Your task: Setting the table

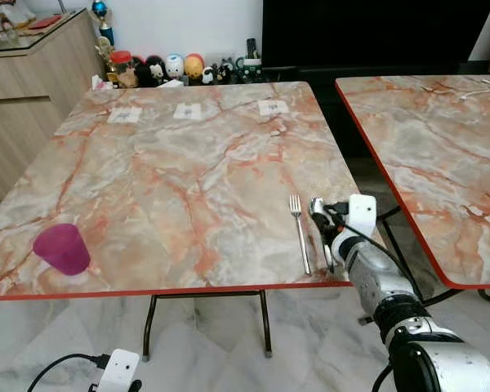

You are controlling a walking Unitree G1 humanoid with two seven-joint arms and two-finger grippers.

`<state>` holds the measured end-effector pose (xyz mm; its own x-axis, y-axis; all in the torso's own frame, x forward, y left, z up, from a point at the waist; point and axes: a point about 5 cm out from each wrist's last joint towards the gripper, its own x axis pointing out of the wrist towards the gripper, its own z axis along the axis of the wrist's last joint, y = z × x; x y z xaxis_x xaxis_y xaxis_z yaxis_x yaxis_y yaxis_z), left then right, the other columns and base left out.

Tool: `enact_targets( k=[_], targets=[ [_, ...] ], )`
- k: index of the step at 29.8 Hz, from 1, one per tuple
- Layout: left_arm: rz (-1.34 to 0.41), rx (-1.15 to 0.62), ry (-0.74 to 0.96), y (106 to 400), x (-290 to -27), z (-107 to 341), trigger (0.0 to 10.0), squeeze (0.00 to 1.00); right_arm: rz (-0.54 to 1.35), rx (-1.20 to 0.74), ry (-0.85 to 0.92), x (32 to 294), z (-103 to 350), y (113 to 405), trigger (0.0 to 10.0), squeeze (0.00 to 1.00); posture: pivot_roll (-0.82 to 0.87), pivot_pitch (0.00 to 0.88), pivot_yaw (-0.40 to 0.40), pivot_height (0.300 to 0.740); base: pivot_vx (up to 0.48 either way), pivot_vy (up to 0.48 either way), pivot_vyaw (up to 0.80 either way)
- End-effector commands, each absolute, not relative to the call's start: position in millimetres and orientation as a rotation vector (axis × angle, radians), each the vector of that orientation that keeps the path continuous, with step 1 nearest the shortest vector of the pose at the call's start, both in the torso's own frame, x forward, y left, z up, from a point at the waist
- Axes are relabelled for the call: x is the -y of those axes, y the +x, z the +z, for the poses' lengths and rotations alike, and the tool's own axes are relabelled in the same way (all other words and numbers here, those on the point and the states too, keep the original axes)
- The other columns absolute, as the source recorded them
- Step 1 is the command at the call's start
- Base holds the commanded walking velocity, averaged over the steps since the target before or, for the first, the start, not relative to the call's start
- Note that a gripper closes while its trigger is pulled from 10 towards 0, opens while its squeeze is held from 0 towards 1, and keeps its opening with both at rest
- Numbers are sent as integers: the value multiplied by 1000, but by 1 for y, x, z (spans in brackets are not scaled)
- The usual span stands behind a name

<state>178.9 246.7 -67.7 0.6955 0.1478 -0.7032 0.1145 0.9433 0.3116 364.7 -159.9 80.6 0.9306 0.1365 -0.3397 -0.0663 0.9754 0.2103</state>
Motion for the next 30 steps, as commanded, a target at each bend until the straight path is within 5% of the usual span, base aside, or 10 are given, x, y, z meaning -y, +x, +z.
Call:
enact_targets(
  k=[1, 27, 28, 29, 30],
  targets=[
    [19, -812, 345, 177, -246, -69, 10000, 0, 103, -357, 187, 159, 84, 367, 10000, 0, 78, 0, 3, 740, 0, 0, 0],
    [27, -818, 342, 175, -249, -69, 10000, 0, 66, -454, 158, 163, 62, 355, 10000, 0, 83, 0, -1, 740, 0, 0, 0],
    [27, -818, 342, 175, -249, -69, 10000, 0, 67, -456, 156, 162, 61, 355, 7294, 0, 83, 0, -1, 740, 0, 0, 0],
    [27, -818, 342, 175, -249, -69, 10000, 0, 67, -456, 156, 162, 61, 355, 7294, 0, 83, 0, -1, 740, 0, 0, 0],
    [27, -819, 343, 175, -249, -69, 10000, 0, 66, -461, 156, 162, 59, 354, 3804, 0, 83, 0, -1, 740, 0, 0, 0]
  ],
)
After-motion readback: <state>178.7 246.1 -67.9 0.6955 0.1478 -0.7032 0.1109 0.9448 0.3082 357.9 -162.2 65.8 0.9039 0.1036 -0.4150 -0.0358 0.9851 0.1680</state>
